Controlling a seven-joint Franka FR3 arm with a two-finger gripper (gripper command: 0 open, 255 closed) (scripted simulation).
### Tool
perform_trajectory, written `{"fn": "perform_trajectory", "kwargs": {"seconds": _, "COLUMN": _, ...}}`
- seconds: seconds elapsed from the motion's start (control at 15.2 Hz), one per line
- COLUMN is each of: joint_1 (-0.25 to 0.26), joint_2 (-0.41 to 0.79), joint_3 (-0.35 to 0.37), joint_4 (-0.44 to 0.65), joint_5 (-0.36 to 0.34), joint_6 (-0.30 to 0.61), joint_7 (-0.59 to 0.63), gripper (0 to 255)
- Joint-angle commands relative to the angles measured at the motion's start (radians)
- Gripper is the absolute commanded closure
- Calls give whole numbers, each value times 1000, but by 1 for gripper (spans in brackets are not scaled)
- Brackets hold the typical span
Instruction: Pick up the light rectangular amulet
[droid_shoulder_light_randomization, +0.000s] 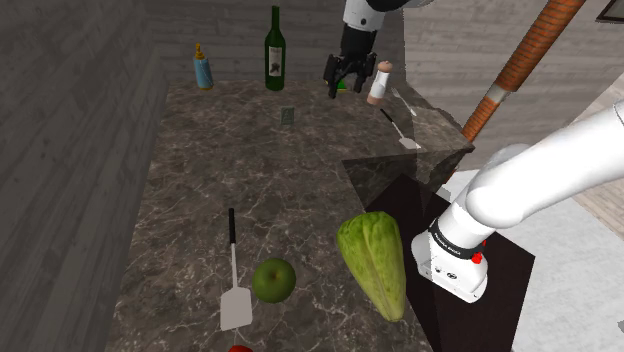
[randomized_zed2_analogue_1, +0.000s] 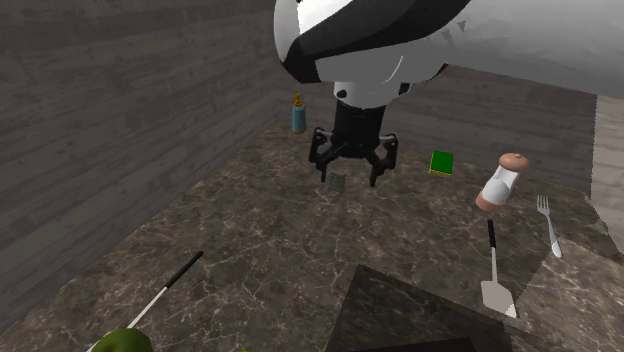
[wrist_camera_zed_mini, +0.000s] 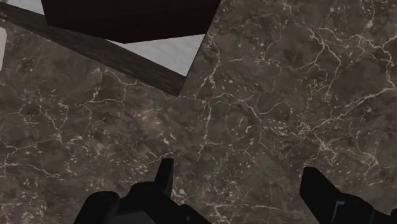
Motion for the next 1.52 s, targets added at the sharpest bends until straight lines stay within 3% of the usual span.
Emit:
{"fn": "perform_trajectory", "kwargs": {"seconds": 0.0, "joint_1": -7, "joint_2": 69, "joint_3": 1, "joint_4": 30, "joint_5": -9, "joint_6": 42, "joint_7": 4, "gripper": 0}}
{"fn": "perform_trajectory", "kwargs": {"seconds": 0.73, "joint_1": -24, "joint_2": 477, "joint_3": 5, "joint_4": 265, "joint_5": -68, "joint_6": 220, "joint_7": 65, "gripper": 0}}
{"fn": "perform_trajectory", "kwargs": {"seconds": 1.45, "joint_1": -17, "joint_2": 896, "joint_3": -21, "joint_4": 660, "joint_5": -121, "joint_6": 250, "joint_7": 114, "gripper": 0}}
